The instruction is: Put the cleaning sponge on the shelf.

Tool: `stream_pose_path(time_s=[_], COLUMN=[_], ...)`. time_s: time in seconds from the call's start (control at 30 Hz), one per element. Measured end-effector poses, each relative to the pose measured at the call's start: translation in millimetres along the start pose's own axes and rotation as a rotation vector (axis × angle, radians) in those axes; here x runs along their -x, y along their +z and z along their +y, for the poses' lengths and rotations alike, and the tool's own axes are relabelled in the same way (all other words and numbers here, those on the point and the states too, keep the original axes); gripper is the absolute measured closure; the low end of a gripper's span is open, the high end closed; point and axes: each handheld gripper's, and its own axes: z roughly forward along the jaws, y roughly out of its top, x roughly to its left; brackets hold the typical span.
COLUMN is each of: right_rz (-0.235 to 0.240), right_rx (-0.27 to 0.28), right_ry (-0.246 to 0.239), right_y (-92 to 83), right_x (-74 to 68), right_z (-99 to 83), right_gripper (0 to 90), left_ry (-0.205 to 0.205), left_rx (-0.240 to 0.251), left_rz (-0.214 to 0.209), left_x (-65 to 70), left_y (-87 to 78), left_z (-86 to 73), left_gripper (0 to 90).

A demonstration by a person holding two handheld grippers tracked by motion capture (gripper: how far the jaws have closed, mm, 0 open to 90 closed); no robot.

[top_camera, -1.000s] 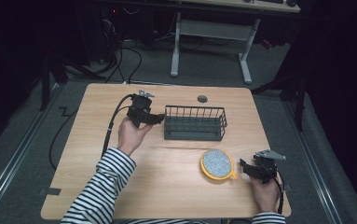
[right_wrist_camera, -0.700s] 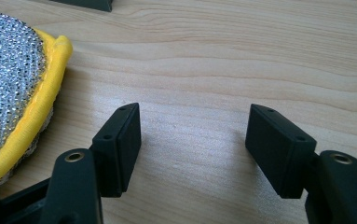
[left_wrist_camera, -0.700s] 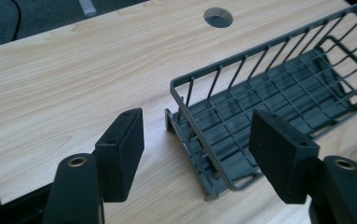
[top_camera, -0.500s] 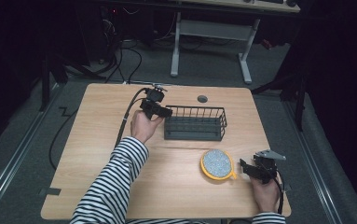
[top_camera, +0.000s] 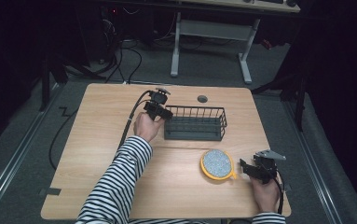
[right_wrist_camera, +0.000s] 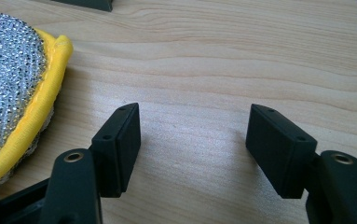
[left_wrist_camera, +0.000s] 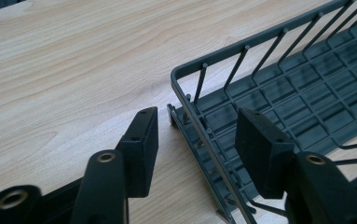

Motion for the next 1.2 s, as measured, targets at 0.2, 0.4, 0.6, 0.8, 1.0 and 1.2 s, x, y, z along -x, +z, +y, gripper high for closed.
stream_pose_path(time_s=[0.2, 0.4, 0.6, 0.8, 1.0, 1.2], right_rz=[0.0, 0.0, 0.0, 0.0, 0.001, 0.001], right_rx=[0.0, -0.001, 0.0, -0.001, -0.001, -0.001], right_ry=[0.0, 0.001, 0.001, 0.001, 0.001, 0.001], right_y=[0.0, -0.1, -0.1, -0.1, -0.1, -0.1], right_x=[0.0, -0.1, -0.1, -0.1, -0.1, -0.2], right_z=[0.0, 0.0, -0.1, -0.1, -0.1, -0.1], right_gripper=[35.6, 35.5, 35.5, 35.4, 35.3, 35.3], left_ry=[-0.003, -0.014, -0.023, -0.03, -0.038, -0.039], left_rx=[-0.017, -0.012, -0.012, -0.009, -0.006, -0.01], left_rz=[0.005, 0.002, -0.006, -0.005, 0.002, 0.007], left_x=[1.6, 0.0, -0.1, -1.4, -3.7, -6.7], left_y=[7.1, 7.4, 7.3, 6.8, 6.0, 4.7], left_z=[-0.7, -0.7, -0.4, 0.0, -0.1, -0.8], left_gripper=[58.0, 61.7, 64.9, 65.5, 65.5, 66.0])
